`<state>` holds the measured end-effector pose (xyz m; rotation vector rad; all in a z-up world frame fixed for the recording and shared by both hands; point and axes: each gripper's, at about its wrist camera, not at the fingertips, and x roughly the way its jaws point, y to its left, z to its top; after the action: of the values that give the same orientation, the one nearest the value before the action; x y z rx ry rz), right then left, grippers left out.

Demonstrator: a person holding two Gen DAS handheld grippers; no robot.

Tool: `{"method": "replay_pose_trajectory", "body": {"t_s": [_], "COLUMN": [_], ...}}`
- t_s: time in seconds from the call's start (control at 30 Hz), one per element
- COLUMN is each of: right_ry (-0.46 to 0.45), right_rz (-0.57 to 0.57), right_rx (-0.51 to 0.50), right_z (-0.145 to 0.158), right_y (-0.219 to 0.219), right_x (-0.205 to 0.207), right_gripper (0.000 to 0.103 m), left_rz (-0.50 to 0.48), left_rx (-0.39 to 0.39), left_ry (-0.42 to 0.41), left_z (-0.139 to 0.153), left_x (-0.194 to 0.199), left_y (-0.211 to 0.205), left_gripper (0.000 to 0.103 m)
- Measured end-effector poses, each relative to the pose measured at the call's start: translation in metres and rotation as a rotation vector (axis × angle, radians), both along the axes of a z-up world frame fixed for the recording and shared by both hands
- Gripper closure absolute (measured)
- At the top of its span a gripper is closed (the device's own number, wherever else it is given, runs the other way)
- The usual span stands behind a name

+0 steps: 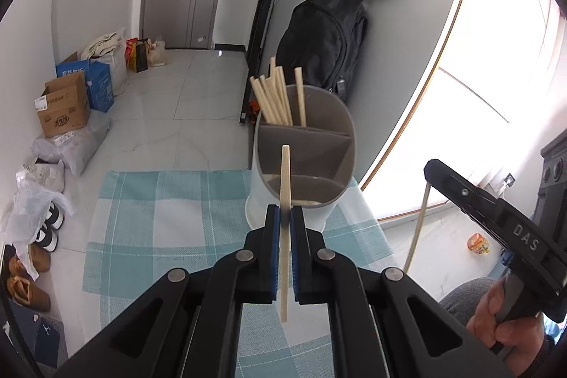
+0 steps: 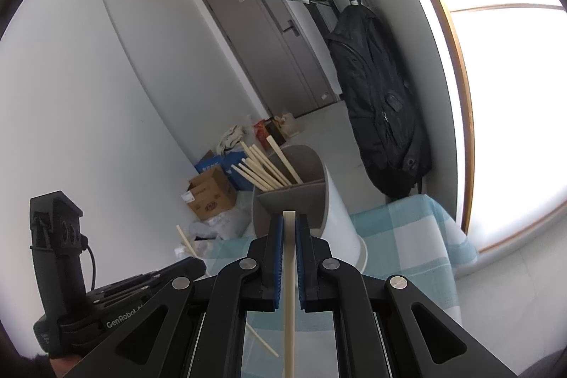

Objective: Organize utensils
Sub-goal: 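Lift both held chopsticks up and over the utensil holder opening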

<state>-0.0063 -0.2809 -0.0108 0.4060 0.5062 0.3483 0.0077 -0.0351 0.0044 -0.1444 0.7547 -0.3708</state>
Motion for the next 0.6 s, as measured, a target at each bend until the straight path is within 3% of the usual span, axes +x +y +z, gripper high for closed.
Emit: {"method": "replay_pose_trajectory", "body": {"t_s": [0.3, 0.6], "right_ry": [-0.100, -0.190], "right_rz": [0.017, 0.037], "right_rx": [-0.021, -0.047], "right_z": [0.052, 0.112], "right_y": [0.000, 0.003], "right_x": [0.018, 0.059], "right_gripper": [0.097, 0.097], "left_rz": [-0.021, -0.015], "left_rx": [-0.043, -0.090], "left_ry": [-0.051, -0.076], "left_z": [0.046, 0.091], "left_x": [0.002, 0.033], "left_y": [-0.003, -0.008], "left_gripper": [0.101, 0.101]}}
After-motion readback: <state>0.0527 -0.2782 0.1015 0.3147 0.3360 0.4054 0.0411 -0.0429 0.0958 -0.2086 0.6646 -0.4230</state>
